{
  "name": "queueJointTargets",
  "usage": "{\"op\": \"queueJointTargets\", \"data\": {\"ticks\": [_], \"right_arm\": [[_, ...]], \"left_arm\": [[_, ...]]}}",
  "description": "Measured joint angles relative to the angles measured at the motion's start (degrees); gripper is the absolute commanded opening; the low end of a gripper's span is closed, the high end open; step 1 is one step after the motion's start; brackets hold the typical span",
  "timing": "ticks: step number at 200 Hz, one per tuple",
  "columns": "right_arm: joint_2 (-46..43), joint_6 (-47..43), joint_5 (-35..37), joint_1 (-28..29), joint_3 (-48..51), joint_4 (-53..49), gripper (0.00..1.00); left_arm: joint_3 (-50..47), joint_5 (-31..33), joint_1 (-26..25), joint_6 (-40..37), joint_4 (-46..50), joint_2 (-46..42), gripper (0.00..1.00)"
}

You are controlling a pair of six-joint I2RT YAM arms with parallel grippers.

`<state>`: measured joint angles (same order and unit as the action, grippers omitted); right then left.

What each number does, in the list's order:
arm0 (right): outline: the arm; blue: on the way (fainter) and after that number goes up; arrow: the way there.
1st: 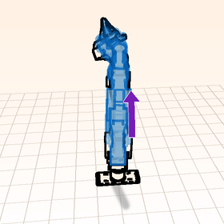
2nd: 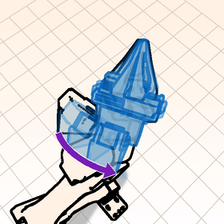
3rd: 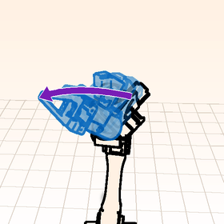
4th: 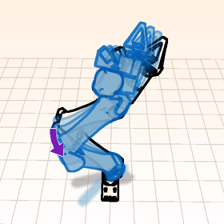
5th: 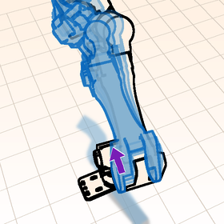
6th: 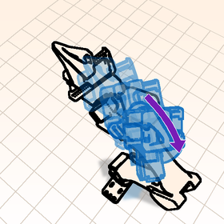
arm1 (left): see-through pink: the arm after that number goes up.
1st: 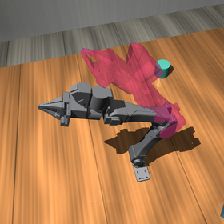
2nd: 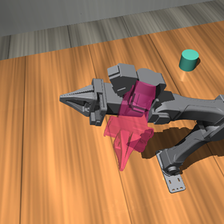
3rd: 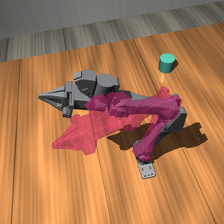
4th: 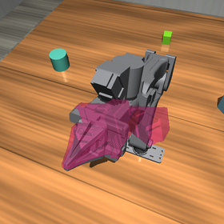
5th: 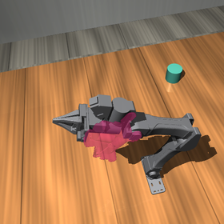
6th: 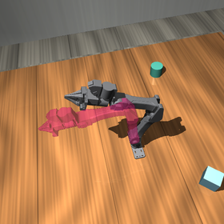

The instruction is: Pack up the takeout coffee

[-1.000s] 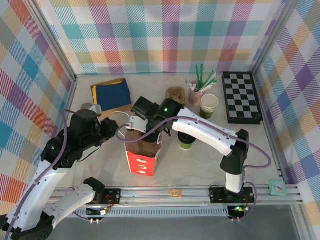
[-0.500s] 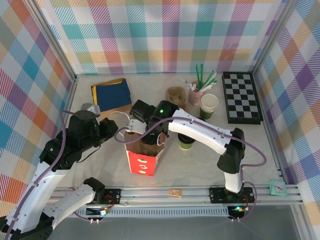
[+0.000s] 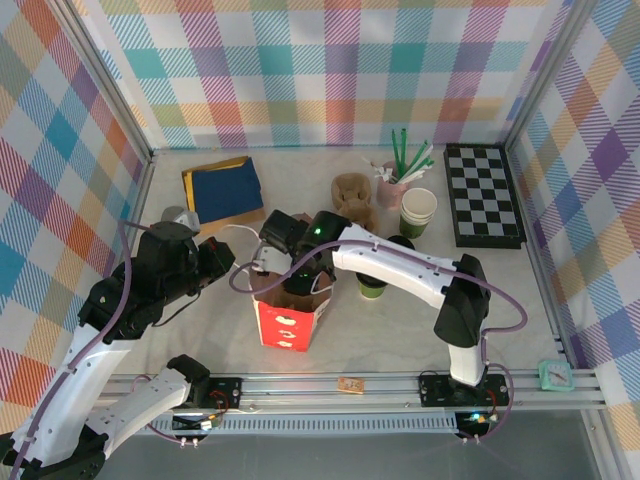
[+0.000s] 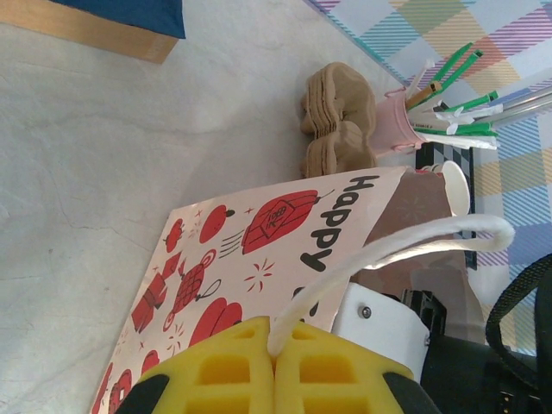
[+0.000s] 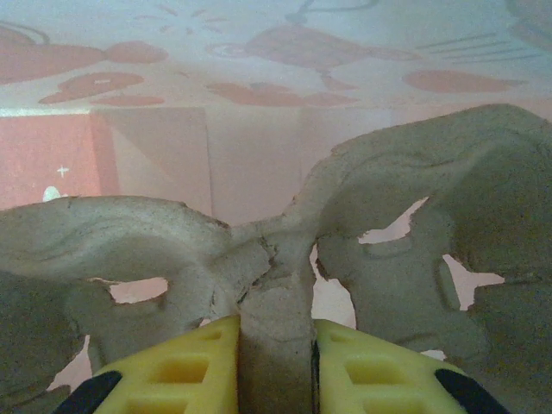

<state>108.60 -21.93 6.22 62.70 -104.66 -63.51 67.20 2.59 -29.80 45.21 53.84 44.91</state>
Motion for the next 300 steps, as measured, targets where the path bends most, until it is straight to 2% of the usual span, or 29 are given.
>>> {"op": "queueJointTargets", "data": {"ticks": [300], "right_arm": [[0.57, 0.22, -0.02, 0.00, 4.09, 5.62, 0.30]], "left_arm": [[0.00, 0.44, 0.00, 0.00, 0.17, -0.90, 0.05]]}}
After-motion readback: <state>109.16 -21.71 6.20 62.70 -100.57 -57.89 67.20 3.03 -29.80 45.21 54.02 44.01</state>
